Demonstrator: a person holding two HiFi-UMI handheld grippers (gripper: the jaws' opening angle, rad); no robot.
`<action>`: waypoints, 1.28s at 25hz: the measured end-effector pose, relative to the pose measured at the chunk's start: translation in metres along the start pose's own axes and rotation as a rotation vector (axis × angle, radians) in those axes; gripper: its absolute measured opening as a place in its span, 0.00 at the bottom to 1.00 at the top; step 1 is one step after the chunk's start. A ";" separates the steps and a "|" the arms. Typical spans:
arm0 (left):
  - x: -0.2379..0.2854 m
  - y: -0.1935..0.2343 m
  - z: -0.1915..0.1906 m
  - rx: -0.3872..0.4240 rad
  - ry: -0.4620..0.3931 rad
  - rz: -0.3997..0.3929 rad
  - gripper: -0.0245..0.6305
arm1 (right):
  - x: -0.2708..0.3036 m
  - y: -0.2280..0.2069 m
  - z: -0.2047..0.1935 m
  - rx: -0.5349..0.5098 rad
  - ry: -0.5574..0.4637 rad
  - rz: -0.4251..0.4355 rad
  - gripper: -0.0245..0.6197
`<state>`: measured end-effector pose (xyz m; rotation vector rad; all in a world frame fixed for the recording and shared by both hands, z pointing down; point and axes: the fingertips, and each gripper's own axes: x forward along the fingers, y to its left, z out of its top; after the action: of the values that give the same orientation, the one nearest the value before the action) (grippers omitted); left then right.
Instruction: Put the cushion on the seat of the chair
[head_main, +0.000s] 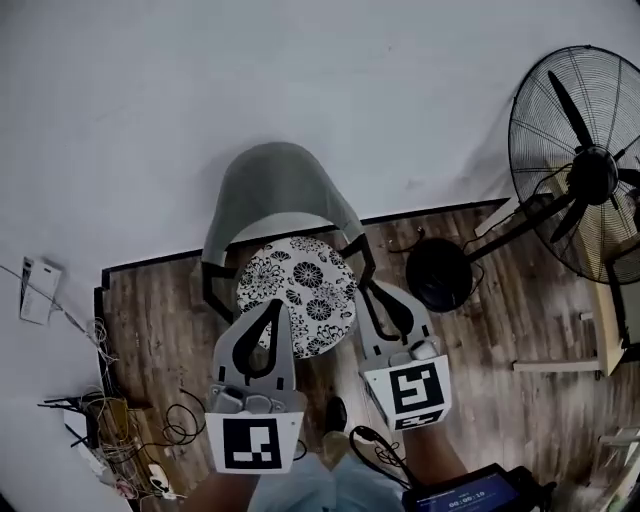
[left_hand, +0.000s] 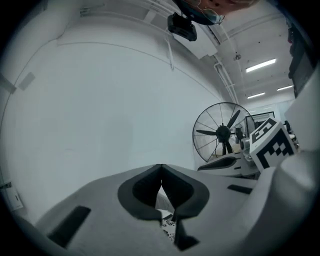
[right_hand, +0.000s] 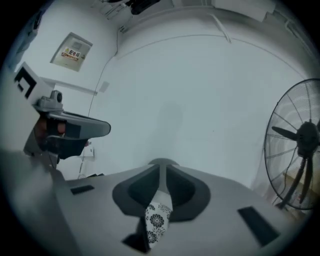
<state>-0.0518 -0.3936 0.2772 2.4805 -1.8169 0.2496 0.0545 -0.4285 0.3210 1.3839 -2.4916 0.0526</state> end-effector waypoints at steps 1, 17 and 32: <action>-0.005 -0.005 0.011 0.009 -0.018 0.007 0.05 | -0.010 -0.002 0.011 -0.001 -0.029 -0.006 0.10; -0.056 -0.045 0.082 0.068 -0.178 0.079 0.05 | -0.101 -0.004 0.063 -0.049 -0.158 -0.047 0.05; -0.060 -0.051 0.090 0.088 -0.182 0.071 0.05 | -0.111 -0.004 0.069 -0.042 -0.183 -0.057 0.04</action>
<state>-0.0122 -0.3338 0.1816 2.5770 -2.0076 0.1114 0.0968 -0.3510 0.2253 1.5037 -2.5804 -0.1442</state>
